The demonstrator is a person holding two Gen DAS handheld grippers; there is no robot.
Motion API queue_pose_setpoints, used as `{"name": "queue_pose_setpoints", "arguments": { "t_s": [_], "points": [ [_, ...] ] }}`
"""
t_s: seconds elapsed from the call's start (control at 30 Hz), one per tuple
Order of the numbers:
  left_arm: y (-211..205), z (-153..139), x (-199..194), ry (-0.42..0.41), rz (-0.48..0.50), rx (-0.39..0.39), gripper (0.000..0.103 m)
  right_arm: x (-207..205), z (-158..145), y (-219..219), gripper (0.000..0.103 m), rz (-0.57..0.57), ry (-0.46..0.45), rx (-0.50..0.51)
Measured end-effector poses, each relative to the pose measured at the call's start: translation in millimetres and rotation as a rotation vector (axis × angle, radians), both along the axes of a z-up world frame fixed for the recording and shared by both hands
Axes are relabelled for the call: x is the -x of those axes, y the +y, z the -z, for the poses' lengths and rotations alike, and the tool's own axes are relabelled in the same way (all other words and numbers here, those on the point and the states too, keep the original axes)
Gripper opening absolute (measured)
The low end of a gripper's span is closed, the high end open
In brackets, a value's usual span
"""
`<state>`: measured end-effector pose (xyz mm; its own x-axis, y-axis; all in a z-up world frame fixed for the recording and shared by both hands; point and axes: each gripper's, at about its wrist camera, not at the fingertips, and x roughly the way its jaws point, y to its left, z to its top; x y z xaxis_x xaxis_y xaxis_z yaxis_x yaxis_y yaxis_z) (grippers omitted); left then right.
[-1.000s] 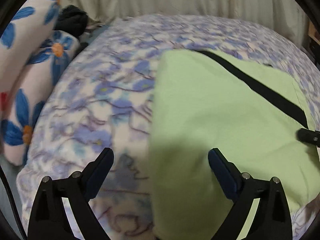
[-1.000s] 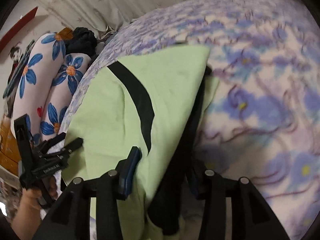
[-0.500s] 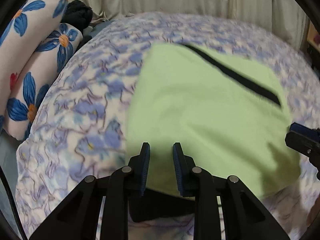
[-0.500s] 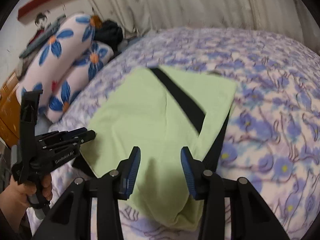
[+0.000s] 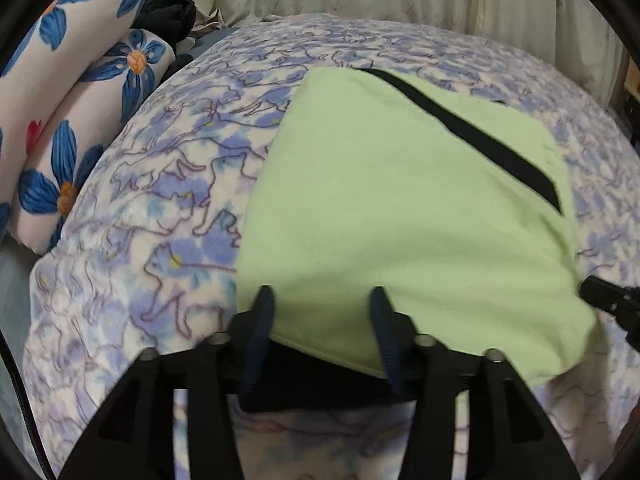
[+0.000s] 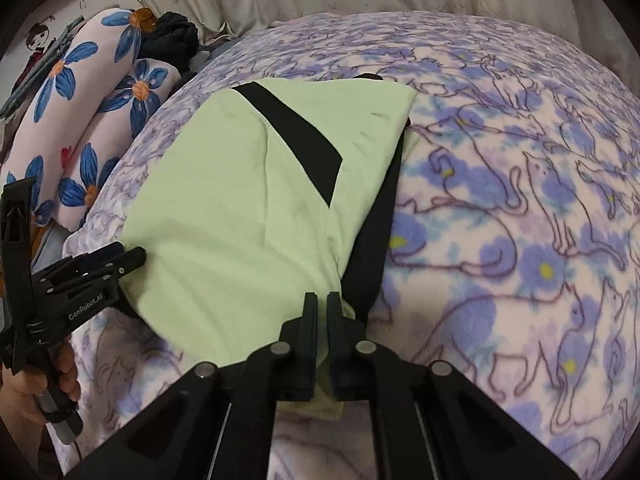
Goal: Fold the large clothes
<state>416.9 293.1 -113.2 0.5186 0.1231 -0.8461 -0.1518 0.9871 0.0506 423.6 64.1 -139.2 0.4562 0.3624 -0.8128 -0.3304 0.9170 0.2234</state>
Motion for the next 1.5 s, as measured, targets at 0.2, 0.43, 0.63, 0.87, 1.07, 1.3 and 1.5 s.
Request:
{"name": "queue_pose_setpoints", "arguments": {
  "t_s": [0.2, 0.43, 0.63, 0.87, 1.07, 1.3, 1.5],
  "points": [
    [-15, -10, 28, 0.010, -0.008, 0.020, 0.077, 29, -20, -19, 0.005, -0.002, -0.006, -0.014],
    [-27, -23, 77, -0.001, -0.025, 0.050, 0.083, 69, -33, -56, 0.006, 0.036, -0.009, -0.016],
    [-39, -27, 125, 0.000, -0.031, 0.096, 0.083, 114, -25, -90, 0.007, 0.072, 0.009, 0.006],
    [-74, -39, 183, -0.026, -0.008, 0.134, 0.083, 172, -29, -128, 0.027, 0.124, -0.026, -0.026],
    [-123, -60, 228, -0.071, 0.064, 0.098, 0.094, 220, -41, -150, 0.046, 0.198, -0.076, -0.066],
    [-164, -68, 268, -0.081, 0.072, 0.101, 0.095, 263, -33, -173, 0.051, 0.281, -0.060, -0.045],
    [-196, -59, 298, -0.039, 0.082, 0.098, 0.095, 293, -22, -184, 0.053, 0.290, -0.017, -0.030]
  ]
}}
